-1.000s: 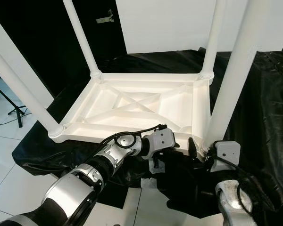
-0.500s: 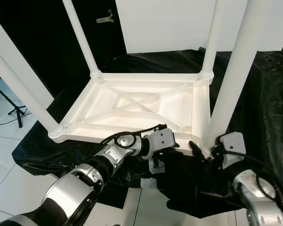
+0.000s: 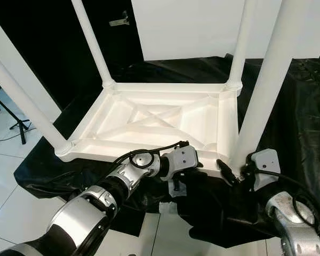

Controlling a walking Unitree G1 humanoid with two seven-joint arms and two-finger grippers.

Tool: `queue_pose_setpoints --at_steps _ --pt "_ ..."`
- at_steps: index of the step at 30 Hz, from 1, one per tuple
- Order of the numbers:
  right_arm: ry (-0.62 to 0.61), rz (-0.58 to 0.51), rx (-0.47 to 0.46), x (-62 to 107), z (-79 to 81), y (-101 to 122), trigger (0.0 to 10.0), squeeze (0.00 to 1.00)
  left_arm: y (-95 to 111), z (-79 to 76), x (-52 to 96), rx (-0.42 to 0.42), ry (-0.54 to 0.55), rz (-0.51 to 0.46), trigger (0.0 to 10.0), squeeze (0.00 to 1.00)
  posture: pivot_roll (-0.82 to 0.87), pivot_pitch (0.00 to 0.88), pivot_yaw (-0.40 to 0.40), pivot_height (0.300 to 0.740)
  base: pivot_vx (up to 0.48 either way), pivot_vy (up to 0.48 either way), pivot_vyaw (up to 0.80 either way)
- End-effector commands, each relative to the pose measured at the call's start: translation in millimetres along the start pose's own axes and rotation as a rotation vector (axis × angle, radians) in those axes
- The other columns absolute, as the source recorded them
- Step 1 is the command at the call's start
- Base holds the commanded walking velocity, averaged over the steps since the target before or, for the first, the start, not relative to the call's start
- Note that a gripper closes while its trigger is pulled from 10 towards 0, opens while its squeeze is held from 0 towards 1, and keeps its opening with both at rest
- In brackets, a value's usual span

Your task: Building children table

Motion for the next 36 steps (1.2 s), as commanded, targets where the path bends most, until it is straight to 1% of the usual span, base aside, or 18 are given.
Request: queue_pose_setpoints --at_steps 1,2,3,5,7,10,11,16,17,18,19,20,21,23,25,26,27,36 --pt "0.070 0.043 -0.076 2.7 46.9 -17.9 0.0 0.00 -18.4 -13.2 -4.9 0.069 0.061 0.079 10.0 0.00 0.00 0.000 0.103 0.740 0.000 0.000 0.00" --pt "0.070 0.043 -0.076 2.7 46.9 -17.9 0.0 0.00 -18.4 -13.2 -4.9 0.069 0.061 0.079 10.0 0.00 0.00 0.000 0.103 0.740 0.000 0.000 0.00" --pt "-0.049 0.009 -0.078 6.7 40.7 -14.6 0.0 0.00 -18.6 -13.3 -4.7 0.068 0.059 0.080 10.0 0.00 0.00 0.000 0.103 0.740 0.000 0.000 0.00" --pt "-0.049 0.009 -0.078 6.7 40.7 -14.6 0.0 0.00 -18.6 -13.3 -4.7 0.068 0.059 0.080 10.0 0.00 0.00 0.000 0.103 0.740 0.000 0.000 0.00" --pt "-0.189 -0.023 -0.062 12.7 27.4 -13.6 0.0 0.00 -19.0 -13.6 -4.6 0.066 0.057 0.082 10.0 0.00 0.00 0.000 0.104 0.740 0.000 0.000 0.00" --pt "-0.233 -0.033 -0.062 14.9 23.9 -13.8 0.0 0.00 -19.1 -13.8 -4.7 0.066 0.056 0.082 10.0 0.00 0.00 0.000 0.104 0.740 0.000 0.000 0.00" --pt "-0.309 -0.039 -0.088 16.8 19.4 -15.2 0.0 0.00 -19.7 -14.3 -4.4 0.066 0.054 0.083 10.0 0.00 0.01 0.000 0.103 0.740 0.000 0.000 0.00" --pt "-0.399 -0.042 -0.134 18.4 15.0 -17.7 0.0 0.00 -21.6 -14.8 -3.0 0.066 0.052 0.087 10.0 0.00 0.00 0.000 0.106 0.740 0.000 0.000 0.00" --pt "-0.393 -0.041 -0.102 17.3 15.6 -17.4 3.8 0.00 -21.8 -14.8 -2.9 0.065 0.052 0.088 10.0 0.00 0.00 0.000 0.108 0.740 0.000 0.000 0.00" --pt "-0.393 -0.041 -0.102 17.3 15.6 -17.4 3.8 0.00 -21.8 -14.8 -2.9 0.065 0.052 0.088 10.0 0.00 0.00 0.000 0.108 0.740 0.000 0.000 0.00" --pt "-0.380 -0.037 -0.070 15.3 17.5 -17.2 10.0 0.00 -21.7 -14.9 -3.0 0.064 0.051 0.088 10.0 0.00 0.00 0.000 0.110 0.740 0.000 0.000 0.00" --pt "-0.380 -0.037 -0.070 15.3 17.5 -17.2 10.0 0.00 -21.7 -14.9 -3.0 0.064 0.051 0.088 10.0 0.00 0.00 0.000 0.110 0.740 0.000 0.000 0.00" --pt "-0.355 -0.046 -0.049 11.8 18.7 -15.2 10.0 0.96 -20.9 -14.9 -3.6 0.063 0.050 0.087 10.0 0.00 -0.01 0.000 0.111 0.740 0.000 0.000 0.00" --pt "-0.302 -0.050 -0.052 6.6 21.5 -13.9 10.0 1.00 -20.1 -14.9 -4.3 0.063 0.049 0.085 10.0 0.00 -0.01 0.000 0.113 0.740 0.000 0.000 0.00" --pt "-0.184 -0.060 -0.066 -2.1 26.4 -10.3 10.0 0.96 -19.0 -15.1 -5.3 0.062 0.047 0.082 10.0 0.00 -0.02 0.000 0.116 0.740 0.000 0.000 0.00" --pt "-0.184 -0.060 -0.066 -2.1 26.4 -10.3 10.0 0.96 -19.0 -15.1 -5.3 0.062 0.047 0.082 10.0 0.00 -0.02 0.000 0.116 0.740 0.000 0.000 0.00" --pt "-0.092 -0.059 -0.063 -6.3 29.7 -7.7 10.0 0.00 -18.6 -15.5 -5.8 0.060 0.045 0.081 10.0 0.00 -0.02 0.000 0.113 0.740 0.000 0.000 0.00" --pt "0.184 -0.003 -0.024 -5.9 29.9 -8.1 10.0 0.00 -19.5 -15.0 -4.8 0.064 0.056 0.080 10.0 0.00 0.00 0.000 0.099 0.740 0.000 0.000 0.00"
Point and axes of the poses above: a point about 5 cm out from each wrist's last joint towards the gripper, its own x axis pointing back from the gripper into the wrist, its own y axis along the axis of the wrist's last joint, z = x × y, the point moved 1 cm from there along -x, pointing out of the wrist towards the gripper, and after that the axes turned 6 degrees about -x, right-handed, at the moved point
